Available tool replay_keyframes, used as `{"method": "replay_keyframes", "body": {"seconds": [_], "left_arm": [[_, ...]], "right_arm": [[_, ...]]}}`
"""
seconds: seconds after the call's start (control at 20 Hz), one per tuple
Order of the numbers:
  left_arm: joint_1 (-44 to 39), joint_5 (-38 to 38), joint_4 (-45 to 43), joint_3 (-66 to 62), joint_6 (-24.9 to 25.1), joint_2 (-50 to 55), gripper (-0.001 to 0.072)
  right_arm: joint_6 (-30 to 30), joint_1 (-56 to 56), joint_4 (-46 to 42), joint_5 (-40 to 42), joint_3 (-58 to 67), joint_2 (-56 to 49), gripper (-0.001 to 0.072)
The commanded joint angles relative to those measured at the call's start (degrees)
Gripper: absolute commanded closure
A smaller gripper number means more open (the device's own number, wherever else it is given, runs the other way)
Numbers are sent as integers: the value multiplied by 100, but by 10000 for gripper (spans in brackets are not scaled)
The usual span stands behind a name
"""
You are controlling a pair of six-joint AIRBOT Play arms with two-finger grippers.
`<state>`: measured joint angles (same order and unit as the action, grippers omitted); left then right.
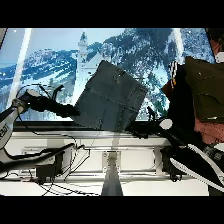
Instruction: Fold the clothes and pants, and hang the long-sleeved shirts on hangers.
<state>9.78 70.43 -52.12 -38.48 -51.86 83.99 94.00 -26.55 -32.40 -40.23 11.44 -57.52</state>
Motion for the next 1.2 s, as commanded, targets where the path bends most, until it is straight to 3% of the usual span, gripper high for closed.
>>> {"method": "replay_keyframes", "body": {"seconds": [0.0, 0.05, 0.1, 0.2, 0.25, 0.3, 0.45, 0.55, 0.75, 1.05, 1.15], "left_arm": [[-409, -345, -201, 13, 289, 151, 551], [-457, -304, -179, 13, 400, 151, 634], [-496, -264, -177, 11, 437, 151, 635], [-553, -247, -118, -9, 435, 144, 634], [-551, -247, -9, -11, 437, 125, 635], [-544, -247, 11, -50, 435, 79, 636], [-492, -195, -7, -533, 422, -367, 636], [-326, -181, -9, -1126, 262, -960, 636], [354, -179, -7, -2444, -46, -2667, 636], [918, -190, -98, -2732, -48, -5569, 636], [927, -203, -284, -2730, -625, -6279, 636]], "right_arm": [[-66, -98, -203, 11, -4, -48, 308], [-66, -98, -133, -13, -7, -48, 335], [-66, -98, -11, 20, -4, -48, 439], [-68, -98, 201, 229, 20, -48, 552], [-79, -98, 254, 315, 79, -46, 652], [-247, -98, 251, 328, 219, -46, 680], [-1390, -98, 173, -4, 1215, -44, 681], [-1770, -94, -208, -332, 2162, -20, 681], [-1768, -94, -1182, -824, 3974, 243, 681], [-1676, -98, -660, -1755, 5506, 1126, 681], [-1152, -101, -575, -1849, 5615, 1480, 681]]}}
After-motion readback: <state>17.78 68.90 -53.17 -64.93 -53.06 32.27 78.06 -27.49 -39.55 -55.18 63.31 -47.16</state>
